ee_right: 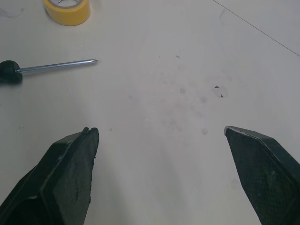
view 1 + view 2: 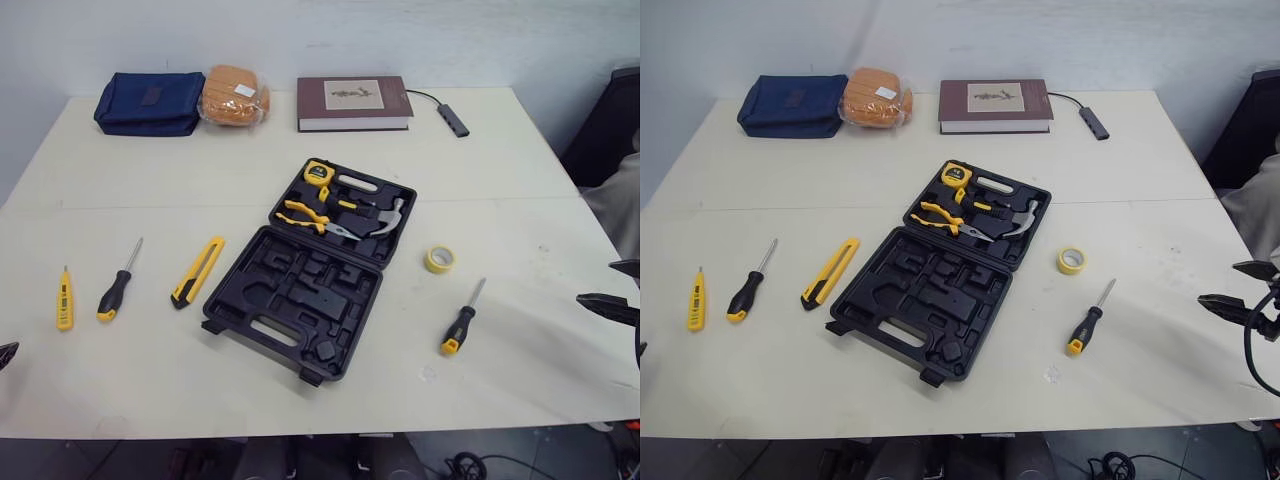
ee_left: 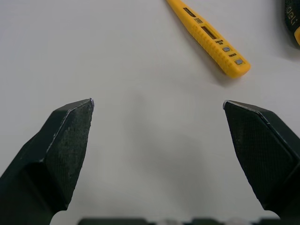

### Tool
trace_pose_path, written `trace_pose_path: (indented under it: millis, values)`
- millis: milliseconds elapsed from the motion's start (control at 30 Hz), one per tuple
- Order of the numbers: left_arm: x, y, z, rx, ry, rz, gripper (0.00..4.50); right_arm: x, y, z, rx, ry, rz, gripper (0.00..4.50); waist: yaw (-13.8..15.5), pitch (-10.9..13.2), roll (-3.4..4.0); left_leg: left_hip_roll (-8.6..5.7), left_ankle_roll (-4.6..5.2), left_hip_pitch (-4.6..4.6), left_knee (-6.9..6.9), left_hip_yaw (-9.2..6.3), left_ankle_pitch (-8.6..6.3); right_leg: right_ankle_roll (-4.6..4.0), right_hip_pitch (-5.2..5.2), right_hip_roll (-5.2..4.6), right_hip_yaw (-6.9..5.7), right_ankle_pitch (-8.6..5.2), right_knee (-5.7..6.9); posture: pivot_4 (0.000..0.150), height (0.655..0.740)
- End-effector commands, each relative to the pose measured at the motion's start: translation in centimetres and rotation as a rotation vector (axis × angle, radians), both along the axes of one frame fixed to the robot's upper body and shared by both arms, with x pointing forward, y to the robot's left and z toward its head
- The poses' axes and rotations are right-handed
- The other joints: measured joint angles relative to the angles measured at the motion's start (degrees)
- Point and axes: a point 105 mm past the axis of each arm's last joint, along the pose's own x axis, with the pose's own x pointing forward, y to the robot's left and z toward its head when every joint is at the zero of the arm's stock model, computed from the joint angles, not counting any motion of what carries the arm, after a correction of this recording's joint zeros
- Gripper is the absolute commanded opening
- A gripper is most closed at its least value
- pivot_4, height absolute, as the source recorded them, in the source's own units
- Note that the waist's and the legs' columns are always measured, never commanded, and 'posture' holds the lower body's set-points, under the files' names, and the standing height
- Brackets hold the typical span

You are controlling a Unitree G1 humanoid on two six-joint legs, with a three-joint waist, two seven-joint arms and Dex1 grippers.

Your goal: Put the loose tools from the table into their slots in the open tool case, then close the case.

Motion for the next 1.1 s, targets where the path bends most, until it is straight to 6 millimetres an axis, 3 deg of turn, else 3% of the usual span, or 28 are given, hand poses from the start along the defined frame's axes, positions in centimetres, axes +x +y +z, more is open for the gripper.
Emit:
trace_pose_path:
  millis: [33, 267, 500, 600, 833, 933, 1100]
  values:
    - [0.3, 0.1, 0.9, 0.045, -0.001, -0.020, 4.47, -0.1, 0.1, 1.2, -0.002, -0.049, -0.003, 4.50, 0.0, 0.0, 0.00, 0.00, 0.00, 0.00, 0.00, 0.00, 0.00, 0.00, 0.00, 0.00, 0.00, 0.00, 0.00, 0.150, 0.7400]
    - [1.2, -0.8, 0.4, 0.041, 0.020, -0.071, 4.47, 0.2, 0.2, 1.7, -0.028, -0.090, -0.023, 4.50, 0.0, 0.0, -0.01, 0.00, 0.00, 0.01, 0.01, 0.03, 0.00, 0.00, 0.00, 0.00, 0.02, 0.00, 0.02, 0.150, 0.7400]
    - [4.3, -3.3, 2.6, 0.066, -0.004, -0.212, 4.47, 0.3, 1.5, 2.1, -0.043, -0.124, -0.007, 4.50, 0.2, 0.0, -0.04, 0.00, -0.01, 0.03, 0.03, 0.02, 0.02, 0.00, 0.03, 0.00, 0.00, 0.00, 0.08, 0.150, 0.7400]
    - [6.7, -6.8, 3.6, 0.090, -0.020, -0.366, 4.47, 0.2, 3.6, 1.9, -0.039, -0.121, 0.046, 4.50, 0.4, 0.0, -0.05, 0.00, 0.01, 0.05, 0.06, 0.01, 0.04, 0.01, 0.09, 0.00, -0.01, 0.01, 0.08, 0.150, 0.7400]
    - [13.9, -15.1, 5.5, 0.146, -0.075, -0.635, 4.47, 1.2, 10.6, 0.7, 0.019, -0.144, 0.160, 4.50, 0.4, -0.1, -0.11, -0.01, -0.06, 0.10, 0.15, 0.02, 0.13, 0.06, 0.16, 0.07, -0.03, 0.03, 0.32, 0.150, 0.7400]
    - [16.7, -18.8, 6.0, 0.146, -0.099, -0.744, 3.63, 2.0, 12.9, -0.4, 0.041, -0.150, 0.201, 3.65, 0.6, -0.1, -0.17, -0.03, -0.03, 0.11, 0.18, 0.08, 0.15, 0.12, 0.21, 0.14, -0.05, 0.07, 0.40, 0.150, 0.7400]
    - [21.0, -23.4, 5.0, 0.157, -0.070, -0.838, 1.43, 3.4, 16.5, -1.9, 0.054, -0.138, 0.249, 1.28, 0.6, -0.1, -0.21, -0.02, 0.05, -0.01, 0.60, 0.25, 0.21, 0.23, 0.17, 0.32, -0.17, 0.12, 0.53, 0.150, 0.7400]
